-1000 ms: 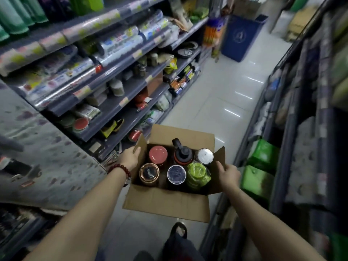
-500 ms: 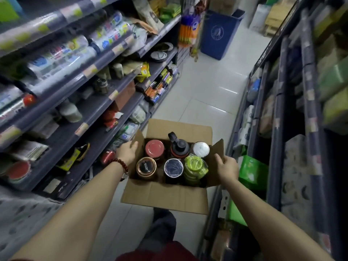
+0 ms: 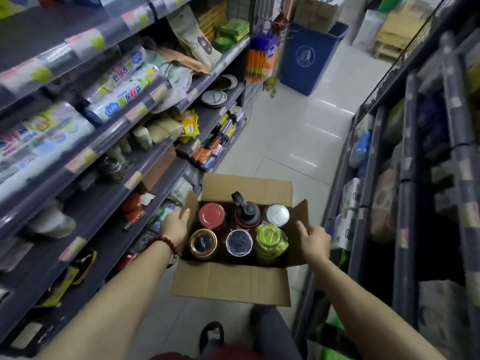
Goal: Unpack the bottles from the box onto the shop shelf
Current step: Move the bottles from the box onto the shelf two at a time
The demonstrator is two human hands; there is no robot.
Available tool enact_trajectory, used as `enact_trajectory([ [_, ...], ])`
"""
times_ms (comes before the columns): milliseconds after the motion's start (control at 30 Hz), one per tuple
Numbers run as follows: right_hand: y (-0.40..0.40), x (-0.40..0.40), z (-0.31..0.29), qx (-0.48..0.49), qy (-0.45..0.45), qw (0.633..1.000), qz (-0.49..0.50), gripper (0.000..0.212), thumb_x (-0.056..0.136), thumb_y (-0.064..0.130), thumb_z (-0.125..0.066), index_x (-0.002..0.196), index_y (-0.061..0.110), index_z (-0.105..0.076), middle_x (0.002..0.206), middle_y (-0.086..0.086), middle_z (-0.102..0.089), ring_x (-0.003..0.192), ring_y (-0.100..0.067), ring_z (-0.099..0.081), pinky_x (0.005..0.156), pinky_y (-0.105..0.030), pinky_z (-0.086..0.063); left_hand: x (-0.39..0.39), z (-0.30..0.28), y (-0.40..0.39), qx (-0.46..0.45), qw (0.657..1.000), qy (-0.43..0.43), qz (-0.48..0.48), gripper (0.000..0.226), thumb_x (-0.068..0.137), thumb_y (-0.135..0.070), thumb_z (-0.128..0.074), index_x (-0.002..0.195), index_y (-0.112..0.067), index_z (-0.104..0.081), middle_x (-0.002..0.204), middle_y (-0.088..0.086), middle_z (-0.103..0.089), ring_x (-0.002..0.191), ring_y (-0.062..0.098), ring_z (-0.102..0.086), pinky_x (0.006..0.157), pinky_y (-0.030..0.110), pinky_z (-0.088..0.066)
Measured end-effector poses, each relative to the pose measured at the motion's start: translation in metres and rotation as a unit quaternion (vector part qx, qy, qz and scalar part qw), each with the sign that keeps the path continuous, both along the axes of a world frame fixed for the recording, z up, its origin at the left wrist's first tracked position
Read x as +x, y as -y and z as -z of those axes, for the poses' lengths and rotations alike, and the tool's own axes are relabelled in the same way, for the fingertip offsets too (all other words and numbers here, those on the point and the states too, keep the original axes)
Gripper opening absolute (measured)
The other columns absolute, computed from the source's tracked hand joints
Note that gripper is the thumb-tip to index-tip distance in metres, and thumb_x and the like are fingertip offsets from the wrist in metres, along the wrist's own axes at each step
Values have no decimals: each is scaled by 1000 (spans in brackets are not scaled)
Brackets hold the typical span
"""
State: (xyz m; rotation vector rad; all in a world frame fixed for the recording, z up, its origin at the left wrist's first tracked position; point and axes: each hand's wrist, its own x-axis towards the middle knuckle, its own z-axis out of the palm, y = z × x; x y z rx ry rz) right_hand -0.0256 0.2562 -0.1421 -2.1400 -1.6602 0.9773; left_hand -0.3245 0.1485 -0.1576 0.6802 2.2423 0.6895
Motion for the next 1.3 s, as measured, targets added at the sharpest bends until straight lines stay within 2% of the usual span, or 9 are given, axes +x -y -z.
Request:
enact_trajectory([
  [100,-76,-27,7,-9,-2,998,-60,38,95,41,-53,88,7,-68,82,-18,-69,82,-36,-64,68,-37,-50,-12,13,-41,-3,998,-3,-70,41,99,-31,-39,120,-2,-59,121,23,-62,113,37,-56,92,38,-41],
  [267,-128,-55,9,-19,-11,989,-144,32,97,37,-52,82,11,-63,75,-10,-66,73,-27,-62,62,-33,-47,-14,12,-57,-7,989,11,-147,44,100,-32,-39,127,-1,-55,131,22,-56,122,37,-50,100,40,-37],
  [367,-178,-95,-6,-18,0,972,-233,35,97,34,-51,73,10,-56,63,-3,-55,62,-20,-52,51,-30,-35,-17,17,-61,-17,974,7,-226,45,99,-35,-38,125,-3,-57,129,22,-57,119,38,-53,99,41,-41],
  [600,-207,-189,-6,12,37,917,-397,45,97,33,-53,57,17,-40,55,2,-44,58,-24,-43,54,-31,-29,-23,24,-27,-25,927,4,-373,42,99,-36,-38,114,-7,-64,113,20,-66,106,38,-60,87,38,-46],
  [800,-177,-256,16,6,35,867,-498,37,96,39,-52,82,7,-66,74,-12,-62,80,-36,-63,63,-31,-39,-34,25,22,-71,888,-17,-455,41,100,-33,-37,113,-3,-62,114,24,-64,105,40,-59,80,37,-44],
  [933,-144,-293,26,-5,11,830,-557,36,96,35,-53,93,2,-67,88,-21,-69,89,-38,-64,65,-29,-37,-30,27,68,-25,856,-11,-516,38,100,-31,-39,116,-6,-61,116,21,-64,105,39,-59,84,38,-46],
  [1067,-108,-328,29,-13,6,770,-637,35,97,31,-53,93,-2,-66,90,-23,-68,88,-38,-64,64,-32,-39,-8,24,103,-14,799,-9,-601,38,99,-30,-40,122,-7,-60,120,21,-63,111,39,-57,91,38,-43],
  [1167,-81,-357,32,-21,6,713,-701,36,97,32,-53,94,-2,-66,92,-24,-68,91,-40,-64,68,-35,-43,17,23,121,20,736,0,-677,36,98,-29,-43,125,-11,-59,122,17,-63,113,36,-56,96,39,-43],
  [1300,-39,-394,38,14,33,592,-805,42,97,39,-49,99,0,-65,95,-23,-68,94,-40,-64,67,-35,-41,60,24,135,30,640,-4,-768,34,98,-25,-47,126,-10,-60,125,16,-63,115,35,-56,97,37,-40],
])
